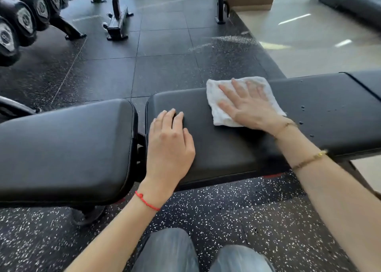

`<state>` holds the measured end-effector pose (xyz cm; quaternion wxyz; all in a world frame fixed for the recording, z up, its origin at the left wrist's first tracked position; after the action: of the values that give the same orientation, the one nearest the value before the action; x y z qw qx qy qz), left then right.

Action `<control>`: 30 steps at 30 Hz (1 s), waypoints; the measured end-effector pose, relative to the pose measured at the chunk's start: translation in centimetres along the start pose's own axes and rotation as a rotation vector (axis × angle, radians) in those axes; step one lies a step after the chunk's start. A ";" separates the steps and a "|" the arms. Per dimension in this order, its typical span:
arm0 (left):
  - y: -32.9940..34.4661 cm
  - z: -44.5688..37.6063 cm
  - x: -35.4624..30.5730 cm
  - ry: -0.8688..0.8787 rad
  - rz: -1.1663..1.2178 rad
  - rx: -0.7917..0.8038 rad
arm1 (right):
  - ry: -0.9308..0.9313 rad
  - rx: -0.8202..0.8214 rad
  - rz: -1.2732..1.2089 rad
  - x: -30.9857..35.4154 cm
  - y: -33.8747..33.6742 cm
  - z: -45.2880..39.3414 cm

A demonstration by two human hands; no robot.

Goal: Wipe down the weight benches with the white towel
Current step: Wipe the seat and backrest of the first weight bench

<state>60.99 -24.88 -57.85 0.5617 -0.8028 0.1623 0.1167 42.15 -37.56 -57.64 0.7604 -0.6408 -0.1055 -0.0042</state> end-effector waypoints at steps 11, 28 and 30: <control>-0.4 0.3 0.4 -0.005 0.050 0.009 | -0.149 -0.051 0.021 1.0 1.9 9.0; -0.3 0.3 -0.8 -0.023 -0.134 -0.044 | -0.316 -0.018 0.013 -0.7 0.7 6.2; -0.3 0.4 -1.2 -0.045 -0.181 -0.036 | -0.378 -0.036 0.026 -2.8 1.0 8.6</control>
<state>60.05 -24.24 -57.29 0.5591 -0.8213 0.0742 0.0862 38.24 -29.39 -57.70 0.7155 -0.6449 -0.2380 0.1243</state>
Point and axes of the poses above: each hand's wrist, its own z-axis away from the middle knuckle, its own y-axis out of the palm, x = y × z, the point moved 4 cm from there along -z, towards the middle knuckle, and after that the axes turned 9 degrees about y, right-handed, at the moved point
